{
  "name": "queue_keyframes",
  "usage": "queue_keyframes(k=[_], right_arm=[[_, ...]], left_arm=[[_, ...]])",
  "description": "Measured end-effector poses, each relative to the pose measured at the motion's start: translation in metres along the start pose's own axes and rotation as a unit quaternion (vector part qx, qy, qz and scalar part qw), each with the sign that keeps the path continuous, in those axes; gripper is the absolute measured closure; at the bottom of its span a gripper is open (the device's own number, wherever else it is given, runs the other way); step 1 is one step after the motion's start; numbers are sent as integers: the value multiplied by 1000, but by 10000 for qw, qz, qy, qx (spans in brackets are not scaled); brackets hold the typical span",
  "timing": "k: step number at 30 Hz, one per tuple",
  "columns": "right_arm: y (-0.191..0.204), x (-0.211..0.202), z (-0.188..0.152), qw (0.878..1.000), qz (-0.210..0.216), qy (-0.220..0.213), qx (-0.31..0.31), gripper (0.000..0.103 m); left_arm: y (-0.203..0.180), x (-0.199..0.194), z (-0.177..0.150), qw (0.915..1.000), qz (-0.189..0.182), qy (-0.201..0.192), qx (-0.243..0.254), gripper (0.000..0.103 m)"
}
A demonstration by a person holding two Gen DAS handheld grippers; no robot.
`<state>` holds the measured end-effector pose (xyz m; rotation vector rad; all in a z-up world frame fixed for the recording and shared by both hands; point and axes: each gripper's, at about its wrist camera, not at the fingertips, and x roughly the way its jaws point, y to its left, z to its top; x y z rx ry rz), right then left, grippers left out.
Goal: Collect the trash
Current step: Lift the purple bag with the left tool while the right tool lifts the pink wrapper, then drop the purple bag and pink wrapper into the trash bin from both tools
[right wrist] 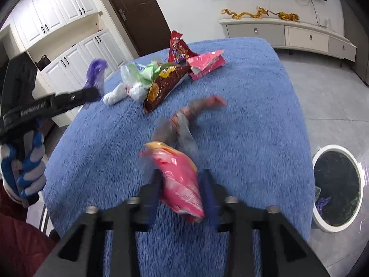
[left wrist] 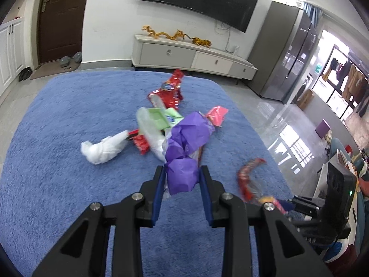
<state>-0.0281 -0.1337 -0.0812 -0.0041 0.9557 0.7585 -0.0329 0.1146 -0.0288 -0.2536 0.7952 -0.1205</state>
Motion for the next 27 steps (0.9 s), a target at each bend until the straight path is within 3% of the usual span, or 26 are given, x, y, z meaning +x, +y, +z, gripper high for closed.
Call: queue_keyframes(k=[2, 8, 12, 13, 17, 21, 24, 27], right_arm=[[3, -4, -3, 10000, -36, -23, -51, 55], [5, -5, -5, 9998, -90, -105, -115, 56], [5, -2, -3, 9998, -77, -155, -105, 61], [5, -2, -3, 9998, -67, -176, -103, 69], [6, -9, -7, 9995, 44, -254, -186, 75], [10, -19, -16, 9986, 382, -147, -323, 75], [14, -24, -27, 9977, 393, 15, -547, 75], [8, -35, -36, 9982, 393, -105, -440, 76]], left_arm=[[-5, 4, 1, 10000, -49, 24, 44, 75], [-17, 11, 0, 9997, -120, 108, 164, 75], [-19, 11, 1, 9997, -114, 106, 179, 75], [-19, 11, 0, 9997, -108, 101, 179, 75], [-22, 11, 0, 9997, -105, 96, 203, 75], [-27, 10, 1, 9994, -170, 100, 281, 75], [-34, 12, 2, 9990, -227, 128, 361, 75], [-48, 17, 5, 9978, -344, 190, 529, 75]])
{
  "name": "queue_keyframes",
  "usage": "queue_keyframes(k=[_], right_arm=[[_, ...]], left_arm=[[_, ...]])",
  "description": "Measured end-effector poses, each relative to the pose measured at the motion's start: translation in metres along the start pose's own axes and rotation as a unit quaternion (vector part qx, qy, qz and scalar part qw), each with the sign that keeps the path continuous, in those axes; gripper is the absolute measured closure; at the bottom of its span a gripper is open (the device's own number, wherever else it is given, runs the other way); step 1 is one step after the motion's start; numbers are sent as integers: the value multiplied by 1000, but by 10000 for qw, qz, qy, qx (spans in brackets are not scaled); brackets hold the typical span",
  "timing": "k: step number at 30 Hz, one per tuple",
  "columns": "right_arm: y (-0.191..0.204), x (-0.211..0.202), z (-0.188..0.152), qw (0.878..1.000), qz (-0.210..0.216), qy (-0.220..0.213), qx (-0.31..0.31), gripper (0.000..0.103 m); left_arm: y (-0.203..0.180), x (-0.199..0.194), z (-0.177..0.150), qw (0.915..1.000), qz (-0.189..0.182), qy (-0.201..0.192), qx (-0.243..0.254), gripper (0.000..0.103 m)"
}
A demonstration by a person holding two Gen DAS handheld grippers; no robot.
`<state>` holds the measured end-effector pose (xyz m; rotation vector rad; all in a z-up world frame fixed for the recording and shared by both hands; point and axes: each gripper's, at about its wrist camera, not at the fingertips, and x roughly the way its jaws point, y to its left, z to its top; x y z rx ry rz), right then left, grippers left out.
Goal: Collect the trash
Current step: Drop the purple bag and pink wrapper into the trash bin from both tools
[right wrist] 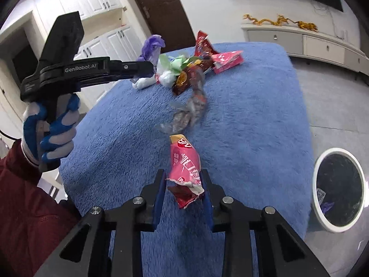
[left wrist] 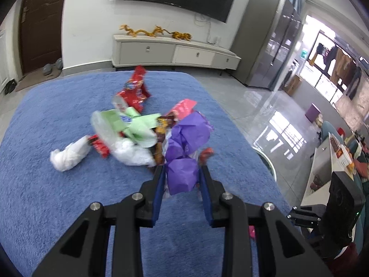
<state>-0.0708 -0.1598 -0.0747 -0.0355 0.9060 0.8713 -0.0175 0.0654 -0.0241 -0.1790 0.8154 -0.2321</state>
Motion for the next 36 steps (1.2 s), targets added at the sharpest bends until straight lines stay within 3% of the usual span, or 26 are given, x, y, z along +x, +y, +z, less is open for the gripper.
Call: queue_keyframes(k=[8, 12, 16, 24, 26, 28, 30, 36], right_arm=[[-58, -50, -3, 9896, -701, -927, 851, 77], [-109, -76, -1, 9734, -1412, -1202, 1344, 77], [-166, -87, 1, 9558, -1999, -1214, 1781, 77], [-264, -81, -6, 9251, -2609, -1110, 2525, 71], [-280, -81, -11, 9170, -2727, -1108, 2691, 48], [-294, -83, -18, 9083, -2879, -1072, 2838, 44], [-301, -87, -24, 9036, -2916, -1060, 2956, 44], [-292, -106, -37, 8995, -2947, -1137, 3018, 44]], left_arm=[[-72, 37, 22, 9956, -544, 279, 714, 75], [-129, 72, 37, 9879, -799, 458, 1245, 75], [-183, 117, 54, 9797, -1039, 703, 1561, 75], [-261, 225, 80, 9697, -1453, 1378, 1401, 73], [-271, 247, 84, 9660, -1570, 1597, 1292, 72], [-277, 263, 86, 9644, -1618, 1740, 1163, 67], [-281, 269, 88, 9624, -1697, 1833, 1066, 58], [-279, 253, 89, 9654, -1604, 1715, 1136, 56]])
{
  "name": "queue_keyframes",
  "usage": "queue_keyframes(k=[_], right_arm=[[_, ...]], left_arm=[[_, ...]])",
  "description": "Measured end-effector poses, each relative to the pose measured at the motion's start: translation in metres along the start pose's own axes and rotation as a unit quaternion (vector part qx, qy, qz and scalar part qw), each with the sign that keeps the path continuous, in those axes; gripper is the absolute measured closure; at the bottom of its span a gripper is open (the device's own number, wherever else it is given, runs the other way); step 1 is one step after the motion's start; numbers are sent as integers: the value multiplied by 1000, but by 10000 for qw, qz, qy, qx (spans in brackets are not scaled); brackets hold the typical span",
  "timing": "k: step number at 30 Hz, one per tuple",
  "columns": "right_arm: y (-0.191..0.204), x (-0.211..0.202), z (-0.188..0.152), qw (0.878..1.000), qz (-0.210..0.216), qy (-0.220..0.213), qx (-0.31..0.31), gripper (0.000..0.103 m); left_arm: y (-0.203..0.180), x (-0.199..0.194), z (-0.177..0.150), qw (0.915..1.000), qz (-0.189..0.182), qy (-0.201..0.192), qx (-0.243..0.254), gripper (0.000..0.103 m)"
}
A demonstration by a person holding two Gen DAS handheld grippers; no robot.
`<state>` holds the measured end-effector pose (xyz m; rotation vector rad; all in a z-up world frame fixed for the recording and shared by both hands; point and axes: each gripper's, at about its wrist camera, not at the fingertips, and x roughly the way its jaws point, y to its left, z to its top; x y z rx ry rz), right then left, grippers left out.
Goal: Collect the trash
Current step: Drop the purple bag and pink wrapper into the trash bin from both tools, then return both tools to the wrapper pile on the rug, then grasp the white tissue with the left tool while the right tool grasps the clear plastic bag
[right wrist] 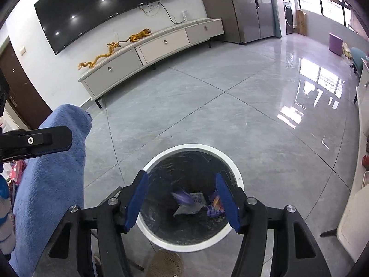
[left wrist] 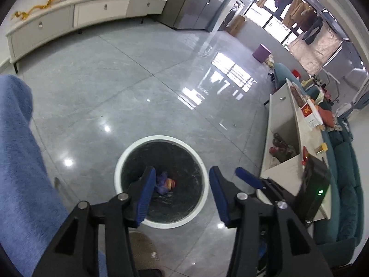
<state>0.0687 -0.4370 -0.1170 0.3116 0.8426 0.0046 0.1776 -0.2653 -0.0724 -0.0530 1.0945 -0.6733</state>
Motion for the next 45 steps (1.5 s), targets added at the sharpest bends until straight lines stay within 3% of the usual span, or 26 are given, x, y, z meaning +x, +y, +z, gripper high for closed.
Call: queue_keyframes(k=[7, 14, 20, 24, 28, 31, 39, 45], right_arm=[[19, -39, -16, 9996, 109, -188, -170, 44], [58, -81, -35, 9977, 338, -407, -433, 44], [119, -97, -41, 9921, 685, -467, -937, 44], [161, -102, -43, 9864, 980, -503, -1221, 44], [202, -98, -49, 9795, 1090, -364, -1654, 44], [229, -92, -54, 9741, 1219, -218, -1892, 44], [299, -80, -78, 9569, 1391, 140, -2547, 44], [337, -67, -95, 9471, 1575, 458, -2757, 44]], left_arm=[[4, -65, -34, 9965, 556, -507, 376, 56], [62, -149, -98, 9862, 1309, -1003, 176, 56], [142, -231, -165, 9687, 2021, -1386, -401, 56], [195, -281, -217, 9517, 2536, -1520, -827, 56], [239, -307, -261, 9366, 2902, -1507, -1256, 56], [258, -318, -284, 9301, 2958, -1537, -1543, 56], [284, -334, -291, 9303, 2797, -1805, -1539, 56], [291, -324, -270, 9428, 2526, -1794, -1230, 56]])
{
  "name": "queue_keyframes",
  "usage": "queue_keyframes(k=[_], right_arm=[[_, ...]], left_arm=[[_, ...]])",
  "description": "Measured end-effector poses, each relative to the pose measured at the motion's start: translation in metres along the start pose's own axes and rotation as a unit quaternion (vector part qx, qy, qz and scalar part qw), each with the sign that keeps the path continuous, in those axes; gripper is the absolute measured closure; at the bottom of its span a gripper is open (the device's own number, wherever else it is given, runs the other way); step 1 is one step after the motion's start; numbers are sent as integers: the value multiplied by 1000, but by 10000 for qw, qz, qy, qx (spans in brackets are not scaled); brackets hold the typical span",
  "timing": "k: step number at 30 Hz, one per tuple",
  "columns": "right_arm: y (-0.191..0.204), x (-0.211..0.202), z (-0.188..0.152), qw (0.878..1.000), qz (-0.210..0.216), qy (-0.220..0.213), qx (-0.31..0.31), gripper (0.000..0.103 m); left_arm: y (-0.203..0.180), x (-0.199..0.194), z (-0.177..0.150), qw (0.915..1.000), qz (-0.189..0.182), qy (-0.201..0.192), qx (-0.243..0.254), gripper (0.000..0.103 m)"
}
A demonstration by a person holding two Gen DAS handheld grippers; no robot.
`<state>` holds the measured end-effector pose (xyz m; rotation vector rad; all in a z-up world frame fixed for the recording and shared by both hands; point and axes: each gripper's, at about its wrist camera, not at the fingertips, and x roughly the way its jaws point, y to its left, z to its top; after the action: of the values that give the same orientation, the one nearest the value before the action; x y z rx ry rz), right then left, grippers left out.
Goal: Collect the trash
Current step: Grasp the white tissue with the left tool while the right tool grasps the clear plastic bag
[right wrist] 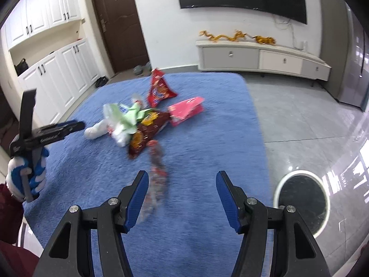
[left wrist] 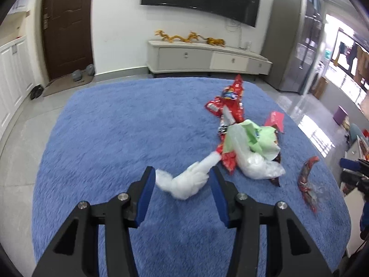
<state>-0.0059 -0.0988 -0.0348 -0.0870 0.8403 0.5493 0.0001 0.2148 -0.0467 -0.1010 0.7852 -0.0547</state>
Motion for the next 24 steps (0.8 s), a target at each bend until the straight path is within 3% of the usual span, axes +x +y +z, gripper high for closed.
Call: queue_keyframes(k=[7, 14, 18, 24], right_arm=[[19, 28, 3, 9994, 114, 312, 11, 45], [25, 49, 1, 9984, 132, 540, 125, 53], [26, 58, -3, 9977, 190, 617, 223, 56], [30, 65, -8, 9976, 173, 646, 200, 79]], left_arm=[[-17, 27, 9, 9979, -345, 171, 527, 56], [-12, 57, 4, 9967, -556, 452, 385, 58], [-6, 56, 3, 9964, -712, 398, 223, 66], [3, 50, 0, 9974, -656, 312, -18, 83]])
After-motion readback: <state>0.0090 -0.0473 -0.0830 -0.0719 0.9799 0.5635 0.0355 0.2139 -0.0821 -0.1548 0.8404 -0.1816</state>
